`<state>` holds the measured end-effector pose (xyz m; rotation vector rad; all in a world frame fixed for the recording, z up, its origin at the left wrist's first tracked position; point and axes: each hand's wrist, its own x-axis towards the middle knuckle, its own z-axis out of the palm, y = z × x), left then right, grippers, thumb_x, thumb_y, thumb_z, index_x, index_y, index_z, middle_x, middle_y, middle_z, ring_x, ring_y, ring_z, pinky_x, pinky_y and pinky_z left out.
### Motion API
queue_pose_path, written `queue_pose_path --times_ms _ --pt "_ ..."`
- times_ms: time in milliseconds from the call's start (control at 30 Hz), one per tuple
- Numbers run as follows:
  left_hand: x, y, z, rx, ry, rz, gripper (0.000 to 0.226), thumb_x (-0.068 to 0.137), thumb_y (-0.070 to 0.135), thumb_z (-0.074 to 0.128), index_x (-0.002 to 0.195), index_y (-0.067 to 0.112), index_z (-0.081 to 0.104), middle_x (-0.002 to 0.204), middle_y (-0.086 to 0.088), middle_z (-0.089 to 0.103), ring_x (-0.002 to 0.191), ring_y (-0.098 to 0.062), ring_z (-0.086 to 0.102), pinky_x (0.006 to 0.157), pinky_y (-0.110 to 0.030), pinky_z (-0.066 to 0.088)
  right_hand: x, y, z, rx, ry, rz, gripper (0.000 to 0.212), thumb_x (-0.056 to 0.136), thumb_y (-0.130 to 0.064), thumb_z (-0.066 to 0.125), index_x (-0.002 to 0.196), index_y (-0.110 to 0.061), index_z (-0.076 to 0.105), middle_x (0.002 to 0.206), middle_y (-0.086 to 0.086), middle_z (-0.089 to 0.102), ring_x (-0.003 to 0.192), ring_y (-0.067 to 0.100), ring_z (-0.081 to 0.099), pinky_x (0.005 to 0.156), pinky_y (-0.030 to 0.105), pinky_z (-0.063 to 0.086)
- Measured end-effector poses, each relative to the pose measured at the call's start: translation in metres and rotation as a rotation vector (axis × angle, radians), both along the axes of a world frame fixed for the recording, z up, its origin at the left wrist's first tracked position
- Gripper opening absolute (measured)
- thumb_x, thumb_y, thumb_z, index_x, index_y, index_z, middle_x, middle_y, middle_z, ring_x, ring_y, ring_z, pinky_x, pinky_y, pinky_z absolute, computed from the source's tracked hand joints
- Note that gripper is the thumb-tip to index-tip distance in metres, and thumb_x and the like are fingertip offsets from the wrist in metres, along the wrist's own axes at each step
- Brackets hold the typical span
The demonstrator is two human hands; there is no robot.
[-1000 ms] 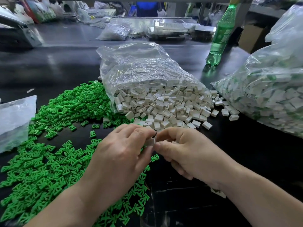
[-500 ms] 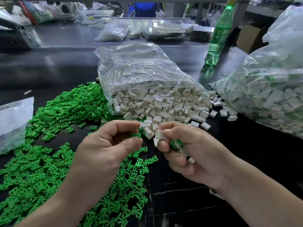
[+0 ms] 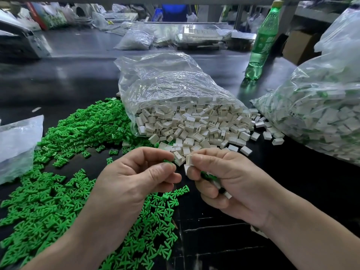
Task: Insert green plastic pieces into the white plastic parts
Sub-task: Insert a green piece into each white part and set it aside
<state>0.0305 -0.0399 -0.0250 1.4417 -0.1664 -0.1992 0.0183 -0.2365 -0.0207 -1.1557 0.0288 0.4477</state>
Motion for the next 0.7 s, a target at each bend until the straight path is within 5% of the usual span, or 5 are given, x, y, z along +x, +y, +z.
queue_pose_path --times_ms 133,200,433,700 --pt "-0.005 0.005 0.004 0.573 -0.427 0.187 0.017 0.072 0.046 0.069 0.086 0.038 0.071 0.093 0.012 0.067 0.084 -0.006 0.065 0.069 -0.009 0.049 -0.003 0.003 0.0 -0.161 -0.051 -0.008 0.019 0.087 -0.03 0.069 0.075 -0.016 0.063 0.07 0.004 0.057 0.042 0.01 0.042 0.035 0.018 0.03" --pt "-0.006 0.008 0.005 0.639 -0.519 0.247 0.013 0.074 0.046 0.07 0.086 0.041 0.07 0.089 0.013 0.065 0.081 -0.003 0.062 0.063 -0.004 0.044 -0.005 0.005 0.0 -0.211 -0.099 -0.018 0.02 0.09 -0.031 0.068 0.076 -0.018 0.063 0.07 0.004 0.056 0.042 0.011 0.041 0.035 0.018 0.031" --pt "-0.003 0.002 -0.001 -0.012 -0.012 0.008 0.027 0.068 0.04 0.084 0.084 0.021 0.074 0.077 -0.013 0.072 0.07 -0.029 0.071 0.058 -0.029 0.056 -0.008 0.007 -0.001 -0.312 -0.286 -0.048 0.019 0.094 -0.039 0.067 0.079 -0.026 0.066 0.068 0.003 0.057 0.041 0.012 0.044 0.037 0.021 0.034" --pt "-0.003 -0.004 -0.001 -0.093 0.009 -0.039 0.016 0.07 0.031 0.081 0.08 0.019 0.075 0.08 -0.02 0.072 0.067 -0.031 0.071 0.053 -0.029 0.054 -0.012 0.008 -0.002 -0.403 -0.392 -0.081 0.02 0.094 -0.045 0.064 0.083 -0.028 0.065 0.067 0.001 0.06 0.043 0.011 0.049 0.038 0.021 0.037"
